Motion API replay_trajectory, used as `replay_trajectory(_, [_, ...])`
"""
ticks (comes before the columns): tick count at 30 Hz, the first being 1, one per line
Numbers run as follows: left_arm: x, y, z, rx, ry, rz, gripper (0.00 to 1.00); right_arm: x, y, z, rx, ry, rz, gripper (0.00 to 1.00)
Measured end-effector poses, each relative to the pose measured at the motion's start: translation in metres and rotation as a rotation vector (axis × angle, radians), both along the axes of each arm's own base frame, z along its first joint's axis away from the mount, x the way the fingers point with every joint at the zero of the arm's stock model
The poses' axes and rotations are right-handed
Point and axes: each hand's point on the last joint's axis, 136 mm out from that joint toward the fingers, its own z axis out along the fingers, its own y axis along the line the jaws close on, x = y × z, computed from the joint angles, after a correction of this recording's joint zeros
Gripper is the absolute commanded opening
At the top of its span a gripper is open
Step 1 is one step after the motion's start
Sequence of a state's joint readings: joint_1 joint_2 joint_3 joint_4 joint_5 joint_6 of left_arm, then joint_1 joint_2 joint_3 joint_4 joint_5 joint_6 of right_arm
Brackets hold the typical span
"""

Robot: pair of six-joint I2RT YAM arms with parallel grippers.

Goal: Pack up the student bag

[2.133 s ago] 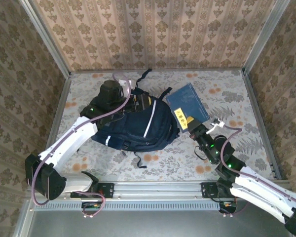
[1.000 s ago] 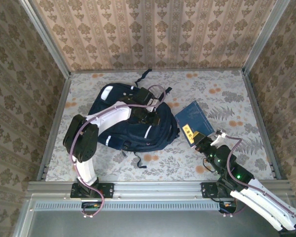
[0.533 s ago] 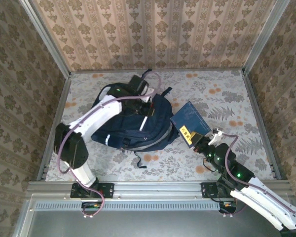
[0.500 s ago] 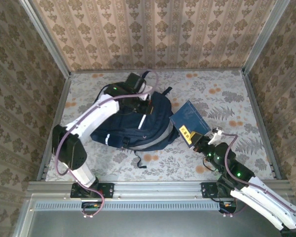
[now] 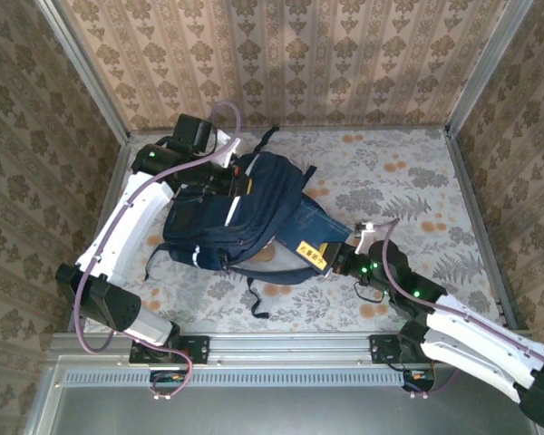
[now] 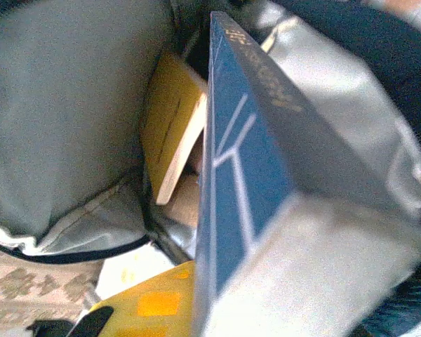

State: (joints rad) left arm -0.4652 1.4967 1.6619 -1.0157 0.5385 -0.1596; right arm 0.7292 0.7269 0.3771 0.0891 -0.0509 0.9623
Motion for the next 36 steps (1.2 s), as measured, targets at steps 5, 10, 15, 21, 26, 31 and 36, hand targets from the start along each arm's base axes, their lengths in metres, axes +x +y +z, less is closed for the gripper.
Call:
replay_trajectory(5, [-0.005, -0.004, 0.003, -0.034, 0.018, -0.025, 0.00, 0.001, 0.025, -0.002, 0.091, 0.088, 0.068, 0.00])
replay_trajectory(10, [-0.003, 0.000, 0.007, -0.065, 0.031, -0.020, 0.00, 0.004, 0.039, 0.027, 0.214, 0.076, 0.098, 0.00])
replay_trajectory(15, [-0.005, 0.002, 0.015, -0.099, 0.034, -0.024, 0.00, 0.014, 0.052, 0.064, 0.320, 0.045, 0.109, 0.00])
replay_trajectory(21, [-0.006, 0.006, 0.025, -0.145, 0.035, -0.014, 0.00, 0.036, 0.081, 0.075, 0.340, 0.082, 0.100, 0.00])
replay_trajectory(26, [-0.007, 0.006, 0.027, -0.160, 0.044, -0.015, 0.00, 0.058, 0.108, 0.061, 0.309, 0.133, 0.058, 0.00])
replay_trajectory(31, [-0.008, 0.005, 0.029, -0.173, 0.060, -0.010, 0.00, 0.074, 0.119, 0.017, 0.243, 0.213, -0.008, 0.00])
replay_trajectory(36, [-0.008, 0.004, 0.030, -0.182, 0.063, -0.009, 0.00, 0.085, 0.123, -0.019, 0.187, 0.268, -0.057, 0.00])
